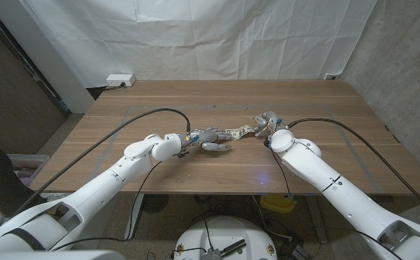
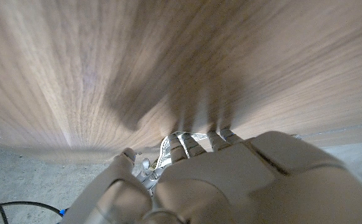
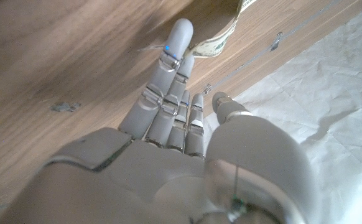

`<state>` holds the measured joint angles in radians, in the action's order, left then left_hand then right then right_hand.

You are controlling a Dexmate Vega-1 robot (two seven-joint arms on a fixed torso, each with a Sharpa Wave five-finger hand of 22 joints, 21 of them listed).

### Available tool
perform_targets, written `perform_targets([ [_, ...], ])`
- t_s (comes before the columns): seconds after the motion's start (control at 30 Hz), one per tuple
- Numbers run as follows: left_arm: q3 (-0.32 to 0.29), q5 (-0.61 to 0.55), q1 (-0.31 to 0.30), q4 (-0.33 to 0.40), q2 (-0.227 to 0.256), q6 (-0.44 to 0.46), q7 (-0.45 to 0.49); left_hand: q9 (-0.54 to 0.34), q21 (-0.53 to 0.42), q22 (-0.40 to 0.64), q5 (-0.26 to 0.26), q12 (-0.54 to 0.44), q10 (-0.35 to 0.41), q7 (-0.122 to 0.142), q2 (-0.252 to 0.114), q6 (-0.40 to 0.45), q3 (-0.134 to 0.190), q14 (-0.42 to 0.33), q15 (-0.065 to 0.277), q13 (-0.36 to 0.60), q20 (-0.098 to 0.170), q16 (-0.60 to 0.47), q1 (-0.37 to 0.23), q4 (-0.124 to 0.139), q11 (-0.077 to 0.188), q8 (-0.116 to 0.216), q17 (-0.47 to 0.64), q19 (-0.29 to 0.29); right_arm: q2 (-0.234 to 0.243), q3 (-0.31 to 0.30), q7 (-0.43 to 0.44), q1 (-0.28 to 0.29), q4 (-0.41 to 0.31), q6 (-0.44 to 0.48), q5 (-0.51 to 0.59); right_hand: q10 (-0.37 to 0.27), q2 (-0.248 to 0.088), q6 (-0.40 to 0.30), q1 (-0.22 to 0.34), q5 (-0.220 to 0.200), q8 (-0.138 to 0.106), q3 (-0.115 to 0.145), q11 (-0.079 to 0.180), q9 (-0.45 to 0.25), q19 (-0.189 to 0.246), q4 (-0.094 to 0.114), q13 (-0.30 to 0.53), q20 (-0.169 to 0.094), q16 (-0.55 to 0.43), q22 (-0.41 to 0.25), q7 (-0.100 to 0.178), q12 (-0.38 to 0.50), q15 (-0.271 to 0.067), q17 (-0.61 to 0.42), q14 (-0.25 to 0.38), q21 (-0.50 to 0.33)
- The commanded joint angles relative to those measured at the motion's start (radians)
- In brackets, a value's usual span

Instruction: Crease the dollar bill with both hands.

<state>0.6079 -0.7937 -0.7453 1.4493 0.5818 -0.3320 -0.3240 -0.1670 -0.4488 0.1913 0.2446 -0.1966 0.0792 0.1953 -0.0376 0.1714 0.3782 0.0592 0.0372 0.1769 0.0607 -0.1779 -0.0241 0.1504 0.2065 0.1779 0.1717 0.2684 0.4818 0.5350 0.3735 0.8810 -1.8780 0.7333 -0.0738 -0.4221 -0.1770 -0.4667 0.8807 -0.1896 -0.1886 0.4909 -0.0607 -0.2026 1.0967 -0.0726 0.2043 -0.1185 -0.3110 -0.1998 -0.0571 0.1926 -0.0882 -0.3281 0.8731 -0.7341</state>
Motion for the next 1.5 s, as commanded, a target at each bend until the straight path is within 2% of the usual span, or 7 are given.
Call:
perform_targets([
  [0.03, 0.0, 0.002, 0.007, -0.016, -0.001, -0.007, 0.014, -0.008, 0.001, 0.001, 0.006, -0.009, 0.144, -0.121, -0.003, 0.134, -0.003, -0.006, 0.068, 0.008, -0.089, -0.003, 0.005, -0.002, -0.101, 0.008, 0.001, 0.069, -0.028, -0.069, -0.017, 0.043, 0.026, -0.108, -0.096, 0.033, 0.013, 0.021, 0.002, -0.01, 0.0, 0.017, 0.0, -0.004, -0.078, -0.011, 0.001, 0.011, 0.045, 0.008, -0.005, 0.001, 0.022, 0.011, -0.071, 0.015],
  [0.1, -0.001, 0.003, 0.008, -0.018, -0.001, -0.008, 0.014, -0.008, 0.002, 0.001, 0.006, -0.01, 0.145, -0.12, -0.004, 0.133, -0.003, -0.006, 0.068, 0.008, -0.09, -0.003, 0.005, -0.002, -0.101, 0.008, 0.001, 0.069, -0.037, -0.076, -0.007, 0.052, 0.029, -0.119, -0.107, 0.061, 0.021, 0.047, 0.006, -0.008, 0.002, 0.022, -0.007, -0.006, -0.154, -0.028, 0.001, 0.047, 0.078, 0.02, -0.005, 0.001, 0.03, 0.014, -0.135, 0.043],
  [0.27, -0.001, 0.003, 0.008, -0.02, -0.001, -0.006, 0.014, -0.008, 0.002, 0.001, 0.006, -0.009, 0.144, -0.121, -0.004, 0.133, -0.004, -0.006, 0.067, 0.008, -0.09, -0.003, 0.004, -0.002, -0.101, 0.008, 0.001, 0.069, -0.076, -0.101, 0.042, 0.093, 0.044, -0.19, -0.135, 0.114, 0.018, 0.063, 0.015, -0.004, -0.002, 0.025, -0.012, -0.007, -0.235, -0.044, 0.0, 0.072, 0.101, 0.03, -0.008, -0.005, 0.051, 0.012, -0.208, 0.084],
  [0.8, 0.008, -0.002, 0.02, -0.035, -0.007, -0.011, 0.015, -0.008, 0.004, 0.001, 0.007, -0.009, 0.145, -0.12, -0.006, 0.132, -0.007, -0.005, 0.066, 0.008, -0.091, -0.003, 0.003, -0.003, -0.101, 0.008, 0.001, 0.068, -0.203, -0.124, 0.301, 0.189, 0.044, -0.332, -0.098, 0.246, 0.032, 0.17, 0.055, 0.004, 0.01, 0.005, -0.02, -0.008, -0.266, -0.082, -0.001, 0.057, 0.115, 0.033, -0.017, -0.008, 0.054, -0.002, -0.337, 0.125],
  [1.2, 0.007, -0.004, 0.021, -0.035, -0.007, -0.015, 0.025, -0.008, 0.006, 0.001, 0.007, -0.009, 0.145, -0.119, -0.007, 0.132, -0.008, -0.005, 0.069, 0.008, -0.09, -0.003, 0.003, -0.003, -0.102, 0.008, 0.001, 0.068, -0.194, -0.117, 0.307, 0.19, -0.036, -0.203, -0.09, 0.262, 0.036, 0.245, 0.072, 0.008, 0.016, -0.011, -0.042, -0.007, -0.218, -0.083, -0.003, 0.05, 0.097, 0.03, -0.032, 0.002, 0.07, -0.011, -0.331, 0.116],
  [1.37, 0.002, -0.003, 0.018, -0.031, -0.005, -0.017, 0.036, -0.008, 0.005, 0.001, 0.008, -0.007, 0.142, -0.118, -0.008, 0.132, -0.009, -0.005, 0.069, 0.008, -0.089, -0.003, 0.002, -0.004, -0.102, 0.008, 0.001, 0.064, -0.183, -0.122, 0.284, 0.185, -0.058, -0.156, -0.099, 0.041, 0.057, 0.144, 0.061, 0.005, -0.032, -0.022, -0.131, -0.003, -0.18, -0.073, -0.007, 0.044, 0.081, 0.033, -0.1, 0.082, 0.092, 0.013, -0.246, 0.125],
  [1.5, 0.001, -0.003, 0.018, -0.032, -0.005, -0.019, 0.04, -0.008, 0.005, 0.001, 0.008, -0.006, 0.138, -0.117, -0.009, 0.13, -0.009, -0.006, 0.07, 0.008, -0.089, -0.003, 0.001, -0.004, -0.101, 0.007, 0.001, 0.062, -0.16, -0.117, 0.247, 0.171, -0.081, -0.088, -0.109, -0.063, 0.069, 0.06, 0.009, 0.008, -0.046, -0.045, -0.133, 0.0, -0.166, -0.046, -0.008, 0.052, 0.07, 0.033, -0.116, 0.103, 0.097, 0.027, -0.201, 0.137],
])
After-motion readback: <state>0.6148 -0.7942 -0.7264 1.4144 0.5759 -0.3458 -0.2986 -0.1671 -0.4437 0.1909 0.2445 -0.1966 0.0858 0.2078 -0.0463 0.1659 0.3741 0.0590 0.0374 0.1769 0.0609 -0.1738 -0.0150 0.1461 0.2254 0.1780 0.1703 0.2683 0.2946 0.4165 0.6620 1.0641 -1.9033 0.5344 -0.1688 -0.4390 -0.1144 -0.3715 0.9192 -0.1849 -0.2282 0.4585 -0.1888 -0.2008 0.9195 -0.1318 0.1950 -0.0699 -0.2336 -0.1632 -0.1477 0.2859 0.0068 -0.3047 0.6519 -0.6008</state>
